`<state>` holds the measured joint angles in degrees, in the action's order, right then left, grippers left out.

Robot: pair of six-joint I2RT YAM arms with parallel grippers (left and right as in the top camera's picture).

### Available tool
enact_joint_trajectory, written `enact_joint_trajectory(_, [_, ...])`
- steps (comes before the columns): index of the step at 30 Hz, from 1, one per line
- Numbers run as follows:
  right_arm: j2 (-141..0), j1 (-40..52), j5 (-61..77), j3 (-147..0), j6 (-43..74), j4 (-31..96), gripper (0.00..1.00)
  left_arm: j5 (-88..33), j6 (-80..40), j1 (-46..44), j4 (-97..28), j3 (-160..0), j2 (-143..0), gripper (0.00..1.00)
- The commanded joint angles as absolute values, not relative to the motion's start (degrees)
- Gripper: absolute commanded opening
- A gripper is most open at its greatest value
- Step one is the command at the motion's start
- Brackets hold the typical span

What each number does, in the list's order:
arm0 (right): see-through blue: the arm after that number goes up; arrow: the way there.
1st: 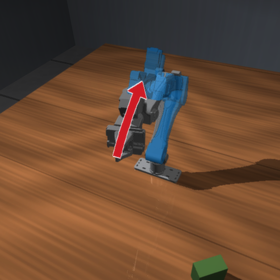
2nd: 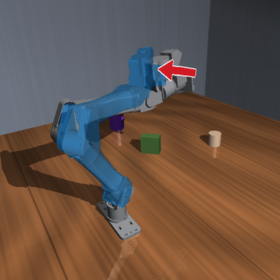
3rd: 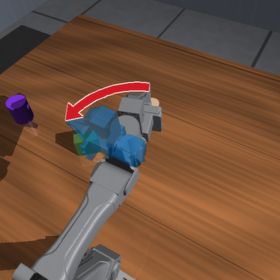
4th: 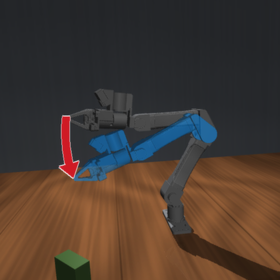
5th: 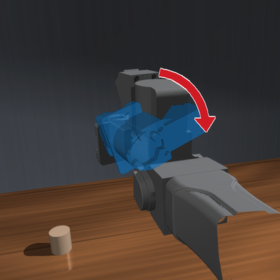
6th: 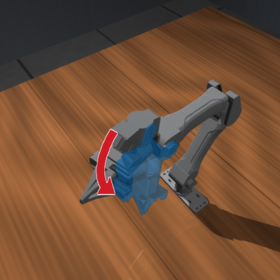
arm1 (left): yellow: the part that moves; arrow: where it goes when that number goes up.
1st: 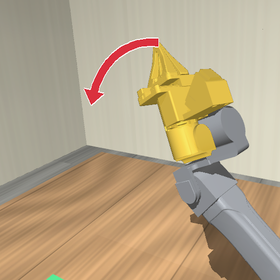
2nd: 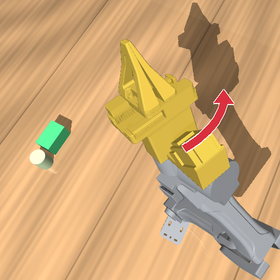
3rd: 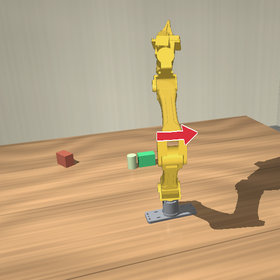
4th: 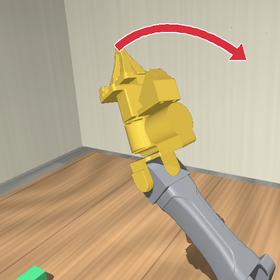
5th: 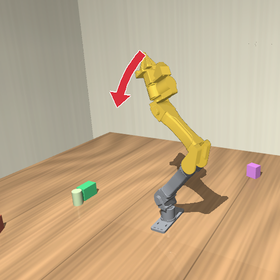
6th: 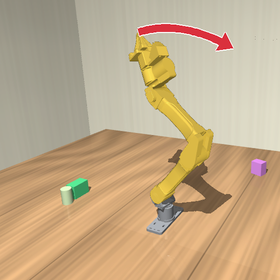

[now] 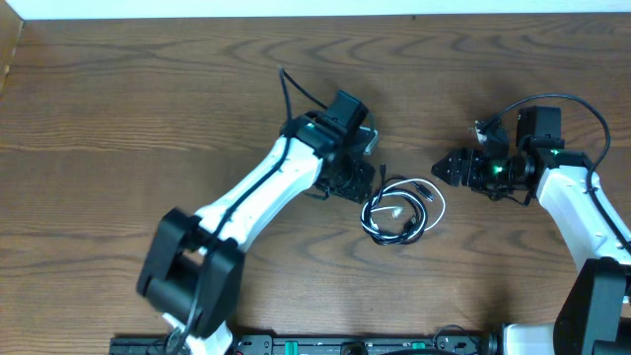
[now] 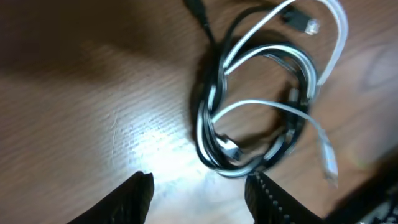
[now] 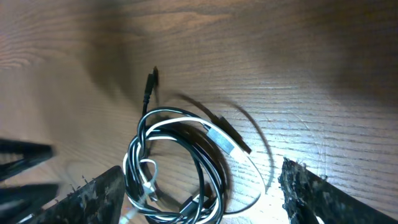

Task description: Untangle cables

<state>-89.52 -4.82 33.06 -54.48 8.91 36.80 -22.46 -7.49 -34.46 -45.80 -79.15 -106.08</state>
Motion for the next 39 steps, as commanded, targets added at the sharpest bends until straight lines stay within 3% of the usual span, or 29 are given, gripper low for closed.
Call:
enact_joint_trajectory(1, [-89.25, -5.06, 32.86, -54.63, 8.71, 37.04, 0.77, -25.10, -7.14, -34.57, -44.31, -78.43, -110.00, 0.51])
enact_joint_trajectory(14, [-89.25, -5.06, 31.77, -54.63, 8.71, 37.30, 0.77, -26.33, -6.85, -36.60, -38.37, -78.04, -117.12, 0.51])
enact_joint_trajectory(20, [-89.25, -5.06, 31.77, -54.63, 8.71, 38.00, 0.77, -21.56, -6.94, -36.73, -35.44, -78.00, -117.99, 0.31])
enact_joint_trajectory(33, [-89.25, -5.06, 31.79, -54.63, 8.71, 38.17, 0.77, -19.40, -7.18, -37.39, -32.23, -74.65, -117.99, 0.19])
enact_joint_trajectory(36, [-89.25, -5.06, 31.83, -54.63, 8.73, 38.11, 0.77, -18.90, -7.42, -38.15, -29.36, -72.51, -117.99, 0.09])
enact_joint_trajectory(39, [-89.25, -5.04, 32.69, -54.65, 9.21, 37.95, 0.77, -13.47, -12.45, -38.79, -27.33, -70.63, -117.99, 0.07])
